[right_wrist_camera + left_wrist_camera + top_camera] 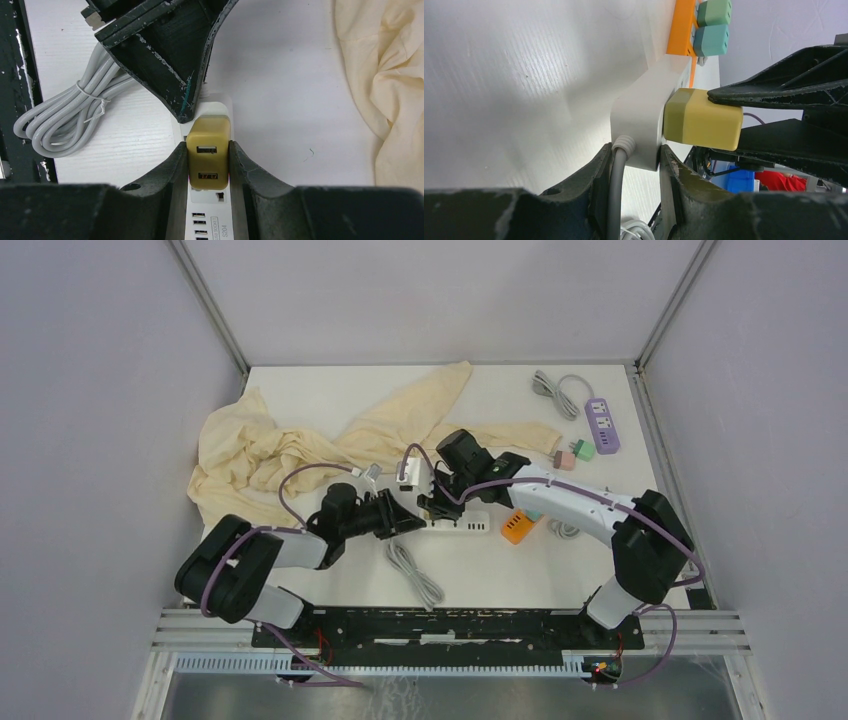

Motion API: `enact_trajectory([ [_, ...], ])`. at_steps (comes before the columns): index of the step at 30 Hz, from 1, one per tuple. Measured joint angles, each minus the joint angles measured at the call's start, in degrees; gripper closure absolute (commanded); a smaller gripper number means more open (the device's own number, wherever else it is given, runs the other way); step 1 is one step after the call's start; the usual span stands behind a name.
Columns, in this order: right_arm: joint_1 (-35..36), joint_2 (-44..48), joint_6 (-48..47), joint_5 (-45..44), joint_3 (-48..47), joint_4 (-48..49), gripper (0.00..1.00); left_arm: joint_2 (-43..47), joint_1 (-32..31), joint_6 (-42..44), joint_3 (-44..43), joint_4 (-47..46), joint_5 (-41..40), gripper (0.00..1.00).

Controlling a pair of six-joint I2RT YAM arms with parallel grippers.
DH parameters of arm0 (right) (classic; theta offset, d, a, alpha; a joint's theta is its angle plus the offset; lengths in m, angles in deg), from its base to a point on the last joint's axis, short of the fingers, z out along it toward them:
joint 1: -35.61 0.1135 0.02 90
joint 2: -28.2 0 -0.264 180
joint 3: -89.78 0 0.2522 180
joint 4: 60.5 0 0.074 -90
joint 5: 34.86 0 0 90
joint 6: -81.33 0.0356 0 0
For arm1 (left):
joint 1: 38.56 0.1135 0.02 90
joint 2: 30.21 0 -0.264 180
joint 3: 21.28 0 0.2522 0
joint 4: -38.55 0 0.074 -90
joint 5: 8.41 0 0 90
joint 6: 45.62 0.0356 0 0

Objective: Pull the plug off the socket

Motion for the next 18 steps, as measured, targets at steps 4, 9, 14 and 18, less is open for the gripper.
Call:
enact_trajectory([
  [4, 0.6, 0.0, -0.1, -0.6, -0.3, -1.5, 1.0, -0.6, -0.2, 0.3, -0.1, 0.1, 0.8, 0.97],
  [9, -0.7, 0.0, 2.2, 0.4, -0.6, -1.9, 1.0, -1.6, -0.3, 0.5, -0.8, -0.4, 1.3, 0.97],
  [14, -3.7, 0.0, 5.7, 3.2, -0.6, -1.2, 1.0, -3.0, -0.3, 0.6, -1.9, -2.1, 0.9, 0.97],
  [18, -3.2, 0.0, 4.3, 1.9, -0.6, -1.1, 1.0, -3.8, -0.3, 0.6, -2.1, -3.0, 0.4, 0.97],
])
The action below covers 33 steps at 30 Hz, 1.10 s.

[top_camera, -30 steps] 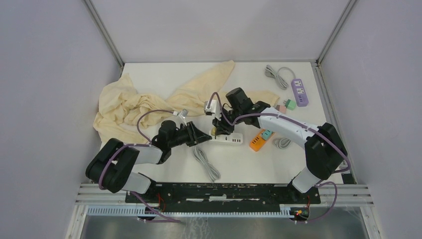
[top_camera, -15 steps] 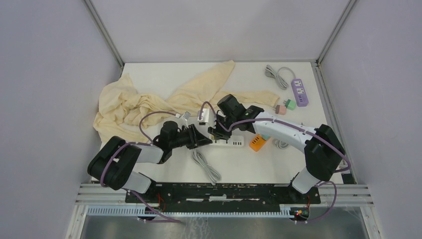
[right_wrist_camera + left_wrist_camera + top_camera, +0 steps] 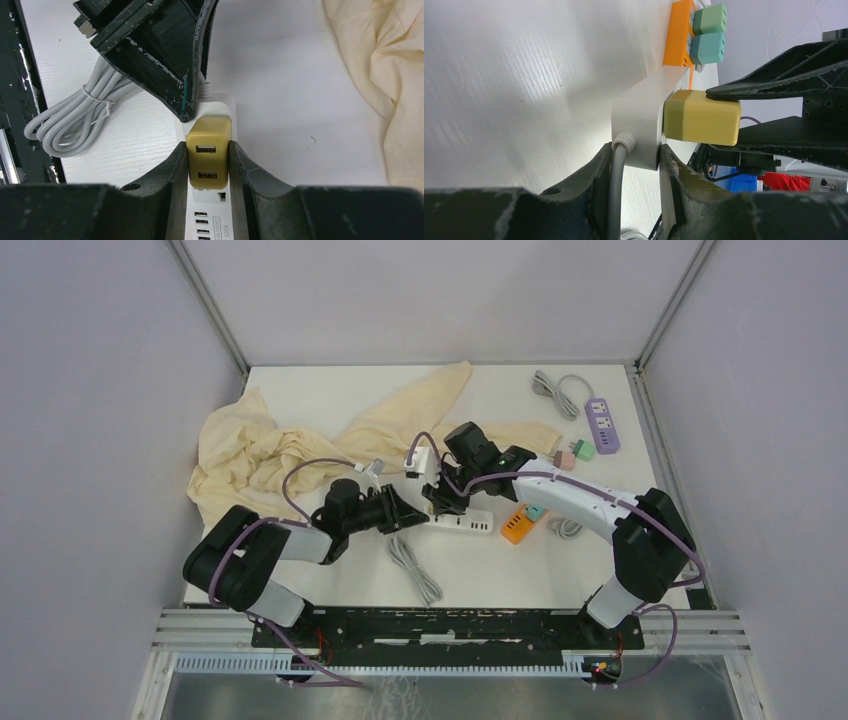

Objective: Pull the plug off the socket

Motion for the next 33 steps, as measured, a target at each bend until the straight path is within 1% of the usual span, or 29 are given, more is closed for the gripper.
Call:
enact_trajectory([
  [3, 1.1, 0.0, -1.1, -1.3, 0.0, -0.2, 1.0, -0.3, 0.0, 0.0, 0.0, 0.2, 0.1, 0.97],
  [7, 1.2, 0.0, -1.2, -0.9, 0.0, -0.2, 1.0, -0.3, 0.0, 0.0, 0.5, -0.5, 0.6, 0.96],
  [12, 1.9, 0.0, -0.9, -0.7, 0.0, -0.3, 1.0, -0.3, 0.1, -0.2, 2.4, -4.1, 1.8, 0.81],
  [16, 2.0, 0.0, -0.4, -0.3, 0.0, -0.2, 1.0, -1.7, 0.4, -1.3, 3.3, -7.3, 3.0, 0.73],
  [22, 2.0, 0.0, 0.5, -0.3, 0.0, -0.4, 1.0, -5.6, 0.6, -3.7, 4.0, -13.6, 5.0, 0.61],
  [29, 1.6, 0.0, 1.7, 1.2, 0.0, 0.2, 1.0, -10.5, 0.7, -6.8, 4.7, -21.6, 7.5, 0.43],
  [31, 1.6, 0.0, 2.1, 2.3, 0.0, 1.1, 1.0, -11.1, 0.5, -7.3, 4.7, -22.8, 7.8, 0.4],
  [33, 1.6, 0.0, 2.4, 3.0, 0.0, 1.8, 1.0, -11.2, 0.4, -7.6, 4.7, -23.1, 7.9, 0.39],
])
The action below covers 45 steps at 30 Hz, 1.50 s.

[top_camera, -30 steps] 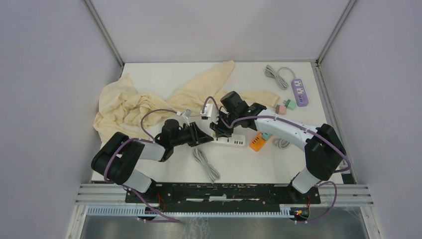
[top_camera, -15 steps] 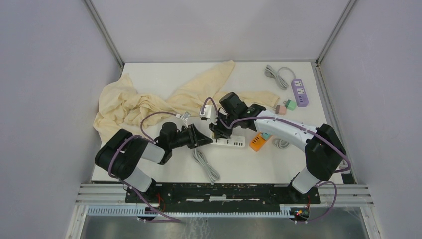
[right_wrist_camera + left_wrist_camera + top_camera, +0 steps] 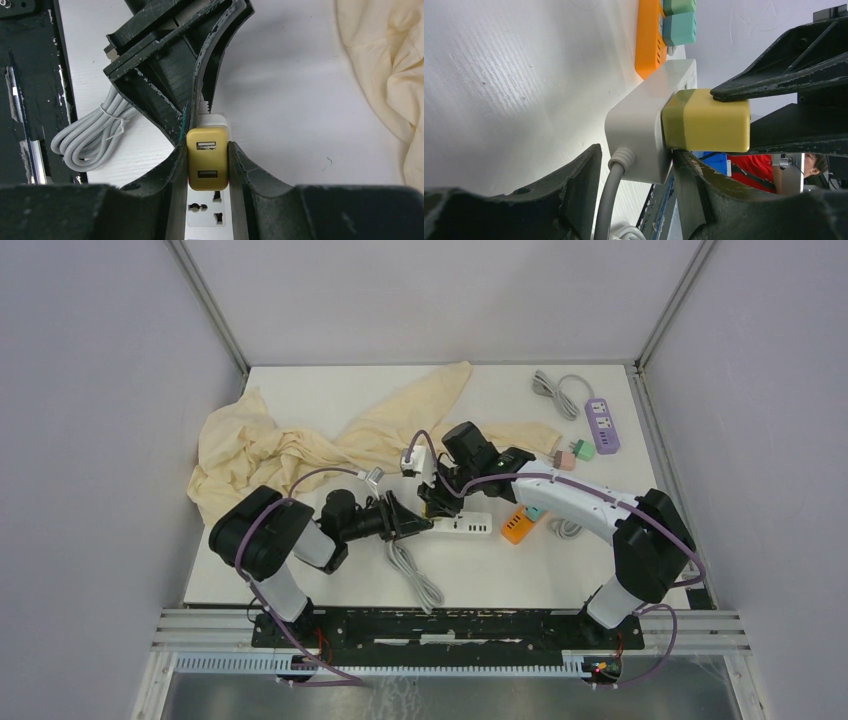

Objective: Pull the plug off the socket

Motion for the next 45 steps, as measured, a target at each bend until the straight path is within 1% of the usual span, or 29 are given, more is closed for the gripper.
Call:
enact_trajectory([
  [4, -0.1, 0.0, 0.4, 0.8, 0.0, 1.4, 1.0, 0.0, -0.3, -0.2, 0.0, -0.7, 0.0, 0.4],
  [5, -0.2, 0.0, 0.7, 1.0, 0.0, 1.6, 1.0, 0.0, -0.3, -0.3, 0.0, -1.0, 0.0, 0.41],
  [6, -0.2, 0.0, 0.8, 1.1, 0.0, 1.8, 1.0, 0.0, -0.4, -0.4, 0.0, -1.2, 0.0, 0.44],
  [8, -0.3, 0.0, 1.2, 1.3, 0.0, 2.2, 1.0, -0.2, -0.4, -1.1, 0.1, -2.2, 0.1, 0.56],
  [13, -0.9, 0.0, 1.6, 2.0, 0.3, 2.4, 1.0, -0.3, -0.3, -3.4, 0.5, -3.1, -0.2, 0.96],
  [22, -1.6, 1.1, 1.5, 3.9, 0.9, 2.2, 1.0, -0.2, -0.6, -4.0, 0.6, -3.3, -0.6, 0.97],
  [28, 0.0, 1.7, -0.4, -3.0, -0.2, -0.3, 1.0, 2.1, -1.0, -2.8, -0.4, 1.2, -3.1, 0.97],
  [32, 0.0, 1.7, -0.5, -4.2, -0.9, -0.9, 1.0, 4.8, -0.9, -1.7, -0.8, 4.9, -4.4, 0.97],
  [35, -1.4, 1.7, -1.0, -2.0, -1.3, -1.0, 1.0, 6.8, -0.7, -1.2, -1.1, 7.0, -4.9, 0.97],
  [39, -5.9, 1.7, -1.5, 6.5, -1.3, -1.4, 1.0, 8.9, -0.4, -0.3, -1.9, 9.4, -5.1, 0.97],
  [41, -7.3, 1.7, -1.8, 9.1, -1.3, -1.5, 1.0, 9.6, -0.4, 0.1, -2.5, 10.2, -5.1, 0.97],
  [45, -6.6, 1.7, -2.5, 7.0, -1.5, -1.8, 1.0, 10.6, -0.3, 1.5, -3.5, 13.9, -5.2, 0.97],
])
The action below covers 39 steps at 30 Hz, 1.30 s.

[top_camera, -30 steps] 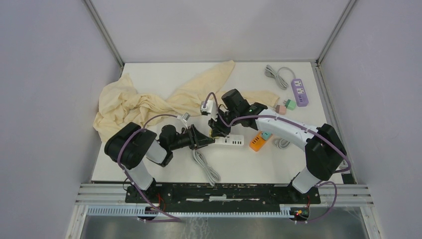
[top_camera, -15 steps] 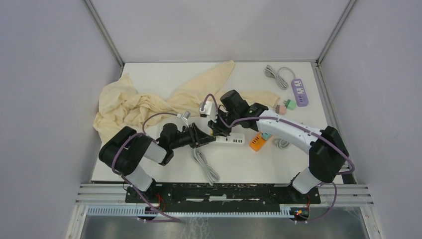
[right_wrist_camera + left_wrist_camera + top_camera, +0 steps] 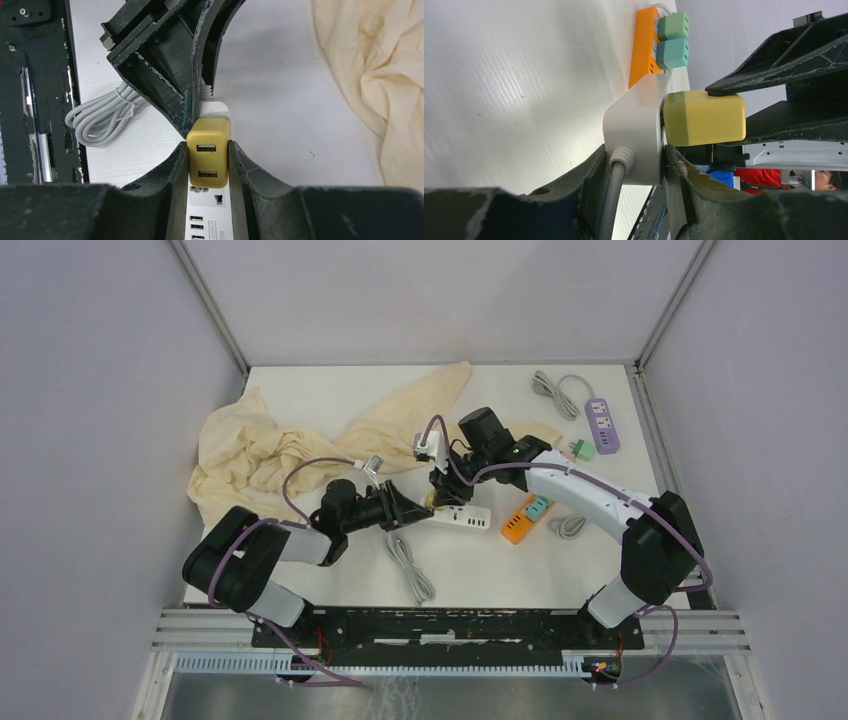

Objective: Pull the plug off the socket

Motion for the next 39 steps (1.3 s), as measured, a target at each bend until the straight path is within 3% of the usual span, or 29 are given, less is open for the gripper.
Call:
enact_trajectory([
  [5, 1.6, 0.0, -0.3, -0.8, -0.3, -0.7, 1.0, 2.8, 0.0, 3.2, -1.4, 7.2, -0.4, 0.97],
  [11, 7.0, 0.1, -0.4, -14.5, -0.3, -0.3, 1.0, 3.6, 0.5, 6.4, -3.1, 14.4, -1.5, 0.97],
  [21, -1.2, 0.5, 2.4, -1.0, -0.3, 1.1, 1.0, 4.4, 1.0, 7.5, -5.7, 15.4, -2.0, 0.97],
  [32, -1.8, 2.8, 4.5, 0.0, -4.6, 1.6, 0.99, 3.2, 3.8, 9.6, -3.8, 22.8, -5.9, 0.97],
  [33, -1.2, 3.0, 4.5, -0.1, -4.6, 1.5, 0.89, 3.2, 3.8, 9.6, -3.8, 22.8, -5.9, 0.97],
  [35, 0.1, 3.2, 4.2, -0.4, -4.6, 1.7, 0.54, 3.2, 3.8, 9.6, -3.8, 22.9, -5.9, 0.97],
  [37, 0.9, 3.2, 3.4, -0.3, -4.4, 1.8, 0.25, 3.3, 3.8, 9.6, -3.9, 23.0, -5.8, 0.97],
  [39, 0.9, 3.2, 0.7, 0.0, -3.4, 2.8, 0.04, 3.5, 3.8, 9.8, -3.9, 23.2, -5.6, 0.97],
])
